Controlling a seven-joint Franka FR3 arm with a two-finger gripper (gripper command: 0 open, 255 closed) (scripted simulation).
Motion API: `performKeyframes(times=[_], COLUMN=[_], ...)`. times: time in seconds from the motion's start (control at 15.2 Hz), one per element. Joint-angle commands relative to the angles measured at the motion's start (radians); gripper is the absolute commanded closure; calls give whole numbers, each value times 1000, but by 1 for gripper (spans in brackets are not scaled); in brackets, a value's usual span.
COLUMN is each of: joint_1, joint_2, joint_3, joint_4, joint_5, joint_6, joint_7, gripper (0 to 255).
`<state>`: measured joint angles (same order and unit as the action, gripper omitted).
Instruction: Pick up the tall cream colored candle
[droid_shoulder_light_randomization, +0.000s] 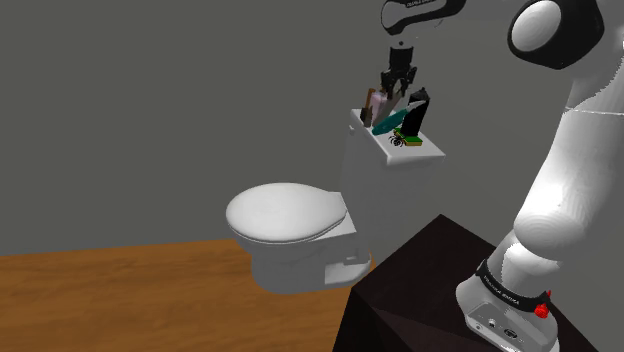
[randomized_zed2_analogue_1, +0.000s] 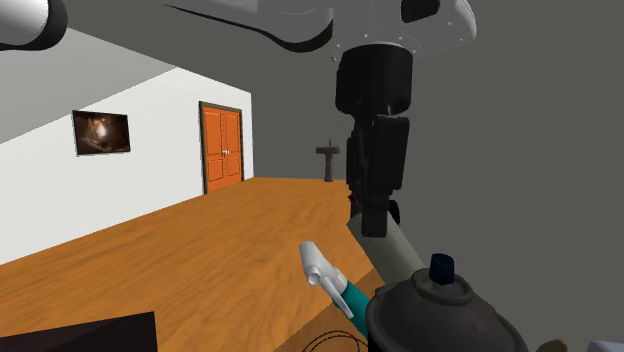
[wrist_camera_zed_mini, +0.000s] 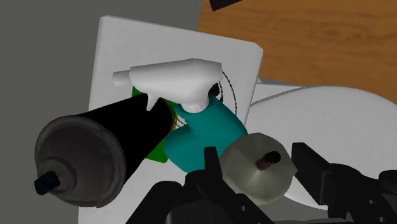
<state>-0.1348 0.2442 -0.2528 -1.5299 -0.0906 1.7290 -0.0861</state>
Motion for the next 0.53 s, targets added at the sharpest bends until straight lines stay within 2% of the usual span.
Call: performKeyframes(times=[0.0,0.33,0.46], joint_1=[0,-3,-3], joint_2=[3,11,11], joint_3=[0,-1,-1], joint_4=[34,112,114], joint_5=[1,4,4], joint_6=[-31,-100,-103], joint_7=[-3,-13,-13], gripper=[255,255,255])
